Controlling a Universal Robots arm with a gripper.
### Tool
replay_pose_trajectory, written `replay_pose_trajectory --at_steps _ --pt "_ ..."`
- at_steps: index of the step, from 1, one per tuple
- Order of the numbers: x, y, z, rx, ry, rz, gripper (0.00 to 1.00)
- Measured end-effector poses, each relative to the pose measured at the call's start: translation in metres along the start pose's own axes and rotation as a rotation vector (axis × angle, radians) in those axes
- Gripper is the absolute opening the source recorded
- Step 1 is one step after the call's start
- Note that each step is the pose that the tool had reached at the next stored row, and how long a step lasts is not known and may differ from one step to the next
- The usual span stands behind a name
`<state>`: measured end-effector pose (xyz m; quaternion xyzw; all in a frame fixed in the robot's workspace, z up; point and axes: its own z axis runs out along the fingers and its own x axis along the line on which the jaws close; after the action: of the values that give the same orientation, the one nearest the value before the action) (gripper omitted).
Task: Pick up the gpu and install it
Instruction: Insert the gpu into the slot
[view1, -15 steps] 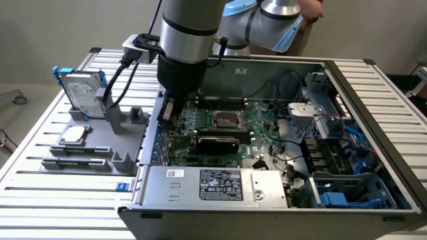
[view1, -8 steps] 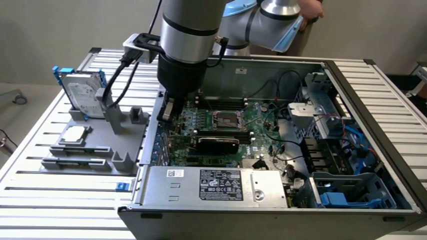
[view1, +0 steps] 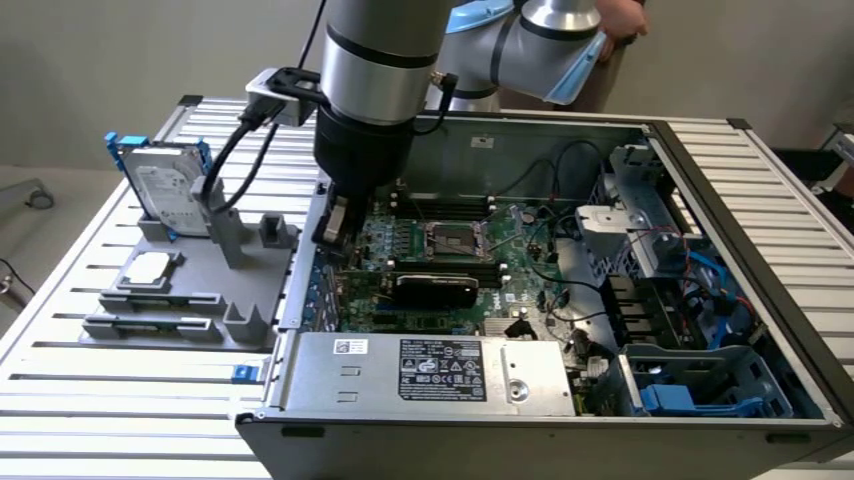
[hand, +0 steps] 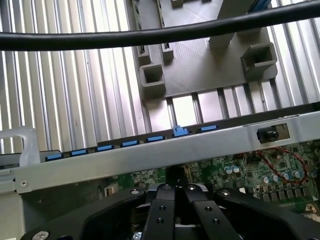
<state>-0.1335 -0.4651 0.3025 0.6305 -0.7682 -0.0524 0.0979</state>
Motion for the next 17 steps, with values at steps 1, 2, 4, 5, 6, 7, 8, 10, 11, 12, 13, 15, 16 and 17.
replay_pose_trajectory --at_steps 1,2,4,5,6,7,8,10,11,12,13,15,16,17 --pt "0.0 0.0 0.0 0.0017 0.0085 0.002 0.11" --pt "0.0 0.0 0.0001 0.003 0.015 0.003 0.11" --pt "0.0 -0.0002 0.0003 0.0036 0.0188 0.004 0.11" --pt "0.0 -0.0001 0.0004 0.0035 0.0191 0.004 0.11" --pt "0.0 -0.0001 0.0005 0.0035 0.0191 0.005 0.11" --pt "0.0 -0.0001 0.0006 0.0035 0.019 0.005 0.11" --pt "0.0 -0.0005 0.0006 0.0036 0.0187 0.005 0.11" --pt "-0.001 -0.0035 0.0001 0.0038 0.0184 0.005 0.11" --pt "-0.001 -0.0059 -0.0005 0.0044 0.0187 0.004 0.11" --pt "-0.001 -0.0085 -0.0009 0.0057 0.0184 0.004 0.11" --pt "-0.002 -0.0105 -0.0013 0.0077 0.0184 0.003 0.11" --pt "-0.002 -0.0136 -0.0015 0.0137 0.0175 0.002 0.11" --pt "-0.003 -0.015 -0.0016 0.0173 0.0169 0.001 0.11" --pt "-0.003 -0.0166 -0.0018 0.0213 0.0163 0.001 0.11"
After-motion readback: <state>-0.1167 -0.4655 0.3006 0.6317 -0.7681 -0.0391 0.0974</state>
